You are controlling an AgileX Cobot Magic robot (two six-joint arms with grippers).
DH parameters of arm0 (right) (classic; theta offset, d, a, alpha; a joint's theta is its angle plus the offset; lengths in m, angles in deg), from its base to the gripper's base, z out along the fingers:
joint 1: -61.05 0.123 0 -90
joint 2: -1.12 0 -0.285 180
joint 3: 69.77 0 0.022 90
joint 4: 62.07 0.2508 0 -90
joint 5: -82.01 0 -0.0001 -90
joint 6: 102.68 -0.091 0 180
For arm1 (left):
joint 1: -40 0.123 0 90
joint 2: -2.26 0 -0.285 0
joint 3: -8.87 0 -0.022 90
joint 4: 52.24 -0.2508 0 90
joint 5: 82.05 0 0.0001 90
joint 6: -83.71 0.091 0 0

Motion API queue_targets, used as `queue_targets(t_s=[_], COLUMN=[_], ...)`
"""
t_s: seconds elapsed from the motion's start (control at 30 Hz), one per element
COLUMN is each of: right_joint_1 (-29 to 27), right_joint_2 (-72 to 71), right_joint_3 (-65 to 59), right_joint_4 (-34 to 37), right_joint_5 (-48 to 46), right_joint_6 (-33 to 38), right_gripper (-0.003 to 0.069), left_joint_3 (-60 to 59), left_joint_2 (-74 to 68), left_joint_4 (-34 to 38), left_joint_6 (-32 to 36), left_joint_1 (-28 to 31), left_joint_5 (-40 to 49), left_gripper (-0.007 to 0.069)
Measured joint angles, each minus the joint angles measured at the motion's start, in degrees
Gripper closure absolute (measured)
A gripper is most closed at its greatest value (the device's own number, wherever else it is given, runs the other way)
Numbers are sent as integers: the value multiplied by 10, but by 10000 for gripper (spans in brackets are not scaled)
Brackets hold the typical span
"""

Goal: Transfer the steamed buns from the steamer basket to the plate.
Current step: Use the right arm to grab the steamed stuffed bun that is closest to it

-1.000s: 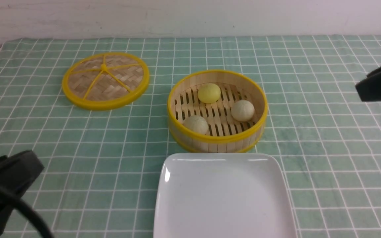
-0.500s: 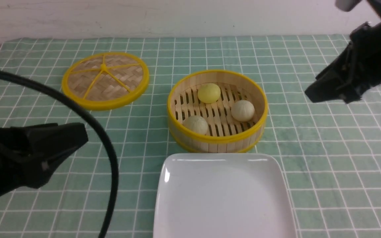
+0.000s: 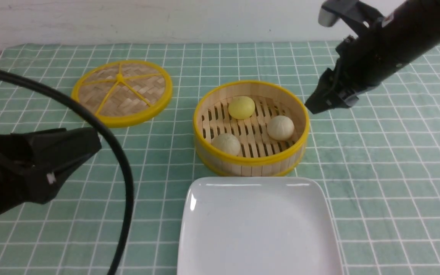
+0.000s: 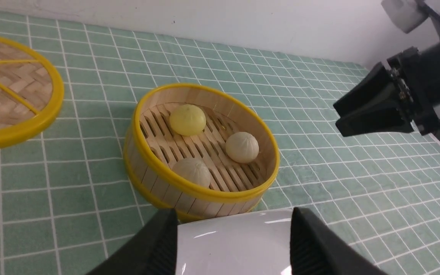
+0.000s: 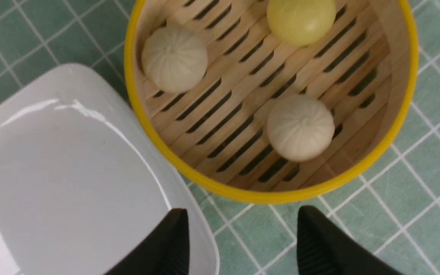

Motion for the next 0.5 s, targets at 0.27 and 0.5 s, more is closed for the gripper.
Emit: queue_targets(t_s=[0.27,0.5], right_joint_1=[1,1], right_joint_2=[0,0], right_joint_3=[18,18], right_joint_4=[9,35], right_joint_5=[-36,-68], right_joint_6=[0,0], right_gripper=[278,333], left_joint_3=[0,0], left_joint_2=[0,0], left_joint_4=[-1,-2], left_joint_6=[2,30], left_joint_1=[0,0], left_joint_5=[-8,-23], left_gripper=[208,208])
